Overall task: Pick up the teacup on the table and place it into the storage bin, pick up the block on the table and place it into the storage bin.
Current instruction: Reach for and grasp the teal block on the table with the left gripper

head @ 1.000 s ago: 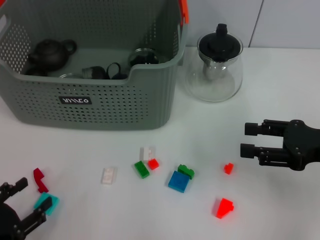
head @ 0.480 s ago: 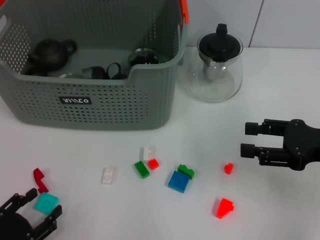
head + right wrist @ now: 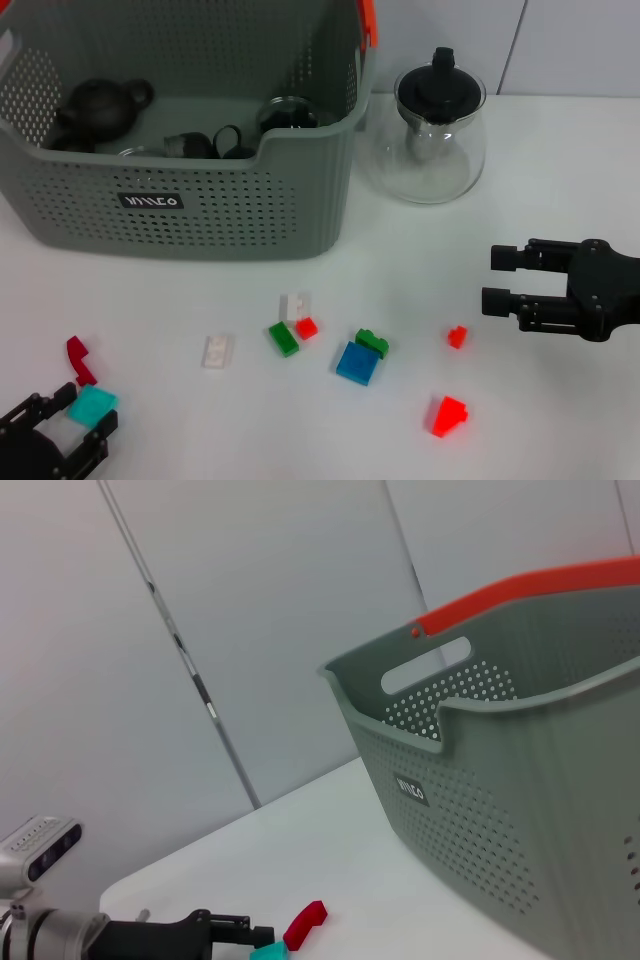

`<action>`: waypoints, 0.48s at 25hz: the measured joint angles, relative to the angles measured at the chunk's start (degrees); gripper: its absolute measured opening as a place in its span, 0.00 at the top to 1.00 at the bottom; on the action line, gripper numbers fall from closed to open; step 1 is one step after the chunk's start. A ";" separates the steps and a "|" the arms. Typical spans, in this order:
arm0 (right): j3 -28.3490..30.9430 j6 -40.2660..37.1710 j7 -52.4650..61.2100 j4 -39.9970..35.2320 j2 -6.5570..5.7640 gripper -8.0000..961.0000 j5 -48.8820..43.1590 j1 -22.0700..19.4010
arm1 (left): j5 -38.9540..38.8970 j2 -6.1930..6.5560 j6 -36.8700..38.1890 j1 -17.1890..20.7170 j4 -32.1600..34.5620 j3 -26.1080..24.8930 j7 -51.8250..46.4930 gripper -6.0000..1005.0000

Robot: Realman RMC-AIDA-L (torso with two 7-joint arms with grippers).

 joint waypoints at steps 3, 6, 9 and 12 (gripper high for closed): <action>0.00 0.00 0.00 0.22 0.00 0.24 0.00 0.00 | 0.03 0.00 -0.43 -0.07 -0.02 0.16 0.05 0.39; 0.00 -0.08 0.00 0.36 0.00 0.24 0.00 0.00 | 0.36 0.00 -0.65 -0.17 -0.04 0.10 -0.03 0.40; 0.00 -0.19 0.00 0.39 0.00 0.24 0.00 0.00 | 0.29 0.07 -0.46 -0.15 -0.05 0.02 -0.34 0.41; 0.00 -0.23 0.00 0.42 0.00 0.24 0.02 0.00 | 0.13 0.18 -0.62 -0.24 0.12 -0.12 -2.18 0.42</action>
